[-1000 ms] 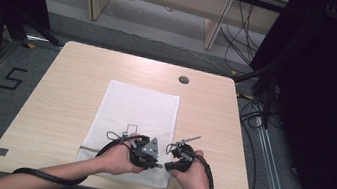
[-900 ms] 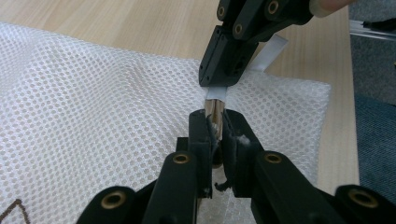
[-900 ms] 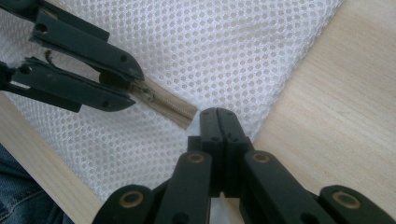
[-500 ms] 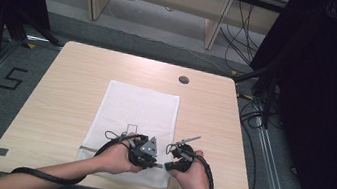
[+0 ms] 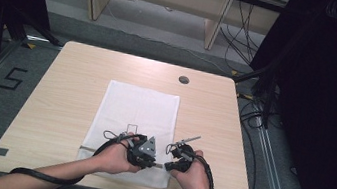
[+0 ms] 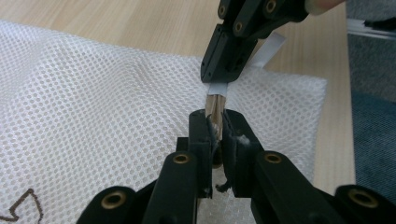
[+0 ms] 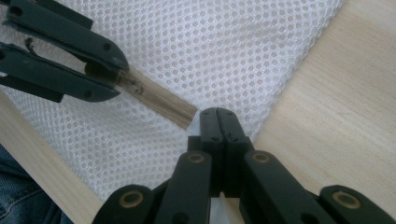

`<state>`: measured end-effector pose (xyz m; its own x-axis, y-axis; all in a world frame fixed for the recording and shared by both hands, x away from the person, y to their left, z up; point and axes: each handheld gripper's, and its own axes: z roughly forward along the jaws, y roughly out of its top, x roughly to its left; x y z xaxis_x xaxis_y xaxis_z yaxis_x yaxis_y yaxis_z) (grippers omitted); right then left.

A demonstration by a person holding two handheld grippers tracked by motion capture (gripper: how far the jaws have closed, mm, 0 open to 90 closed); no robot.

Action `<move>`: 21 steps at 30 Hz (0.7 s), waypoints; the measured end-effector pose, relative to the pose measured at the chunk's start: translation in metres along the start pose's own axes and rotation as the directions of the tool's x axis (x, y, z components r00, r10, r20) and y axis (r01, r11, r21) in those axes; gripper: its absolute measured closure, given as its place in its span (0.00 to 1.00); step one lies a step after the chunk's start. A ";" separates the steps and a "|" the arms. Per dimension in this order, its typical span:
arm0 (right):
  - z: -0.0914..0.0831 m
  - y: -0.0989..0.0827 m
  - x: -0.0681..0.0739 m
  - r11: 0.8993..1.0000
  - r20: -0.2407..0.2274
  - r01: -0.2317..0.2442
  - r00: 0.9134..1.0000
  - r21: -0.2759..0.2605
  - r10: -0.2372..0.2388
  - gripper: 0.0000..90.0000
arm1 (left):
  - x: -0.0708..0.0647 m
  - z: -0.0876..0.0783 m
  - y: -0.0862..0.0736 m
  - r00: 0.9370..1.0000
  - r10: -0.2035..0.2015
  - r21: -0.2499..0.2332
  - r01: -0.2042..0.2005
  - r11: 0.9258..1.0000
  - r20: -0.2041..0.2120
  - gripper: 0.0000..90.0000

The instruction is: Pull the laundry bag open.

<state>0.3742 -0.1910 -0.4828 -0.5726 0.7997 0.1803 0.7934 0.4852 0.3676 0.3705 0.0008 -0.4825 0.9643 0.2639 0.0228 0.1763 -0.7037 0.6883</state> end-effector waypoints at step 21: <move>0.000 0.000 0.000 1.000 -0.001 0.000 1.000 -0.003 0.000 1.00 | 0.001 -0.007 -0.004 1.000 -0.002 0.009 0.002 1.000 0.001 0.91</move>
<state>0.3741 -0.1913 -0.4829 -0.5729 0.7994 0.1810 0.7928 0.4844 0.3699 0.3690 0.0081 -0.4799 0.9641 0.2646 0.0204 0.1801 -0.7090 0.6818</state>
